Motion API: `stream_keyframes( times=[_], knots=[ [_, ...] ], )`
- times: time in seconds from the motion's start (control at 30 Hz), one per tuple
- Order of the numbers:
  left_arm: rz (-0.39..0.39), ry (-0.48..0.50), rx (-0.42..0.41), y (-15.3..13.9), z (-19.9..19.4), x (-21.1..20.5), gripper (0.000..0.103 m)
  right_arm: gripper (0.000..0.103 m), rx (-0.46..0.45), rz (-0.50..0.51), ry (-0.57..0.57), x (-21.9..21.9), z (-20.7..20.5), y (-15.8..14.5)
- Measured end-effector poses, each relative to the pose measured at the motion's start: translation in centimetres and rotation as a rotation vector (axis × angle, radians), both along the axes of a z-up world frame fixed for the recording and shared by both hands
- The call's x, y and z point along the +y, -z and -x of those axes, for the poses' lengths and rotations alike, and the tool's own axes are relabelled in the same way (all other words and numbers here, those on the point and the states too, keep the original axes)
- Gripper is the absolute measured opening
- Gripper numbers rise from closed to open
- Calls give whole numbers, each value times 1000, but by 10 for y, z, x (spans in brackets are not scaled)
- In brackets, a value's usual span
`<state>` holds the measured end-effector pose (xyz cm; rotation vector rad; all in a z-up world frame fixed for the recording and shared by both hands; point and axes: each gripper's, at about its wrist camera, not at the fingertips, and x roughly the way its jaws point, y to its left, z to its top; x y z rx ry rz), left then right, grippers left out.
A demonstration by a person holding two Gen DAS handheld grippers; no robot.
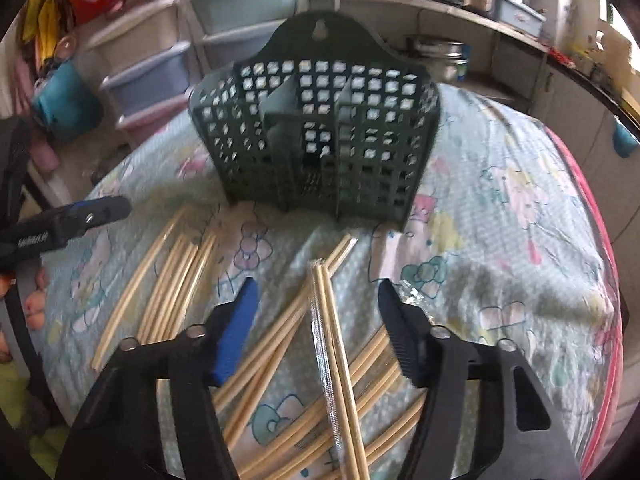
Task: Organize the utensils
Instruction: 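Move the left tool toward the wrapped chopsticks while the right tool approaches another pair, then close the left tool on a wrapped chopstick pair while the right tool grasps another pair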
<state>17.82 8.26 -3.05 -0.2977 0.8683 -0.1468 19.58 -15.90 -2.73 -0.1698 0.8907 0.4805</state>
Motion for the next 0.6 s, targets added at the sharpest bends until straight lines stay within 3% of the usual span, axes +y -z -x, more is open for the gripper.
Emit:
stream_keyframes(
  times=[0.13, 0.23, 0.6],
  knots=[
    [66, 32, 56, 13, -15, -5, 39, 44, 22, 36, -36, 4, -2, 9],
    [95, 57, 97, 20, -24, -8, 30, 38, 50, 50, -42, 5, -7, 16],
    [108, 38, 211, 41, -63, -9, 30, 29, 127, 60, -88, 5, -24, 34]
  ],
)
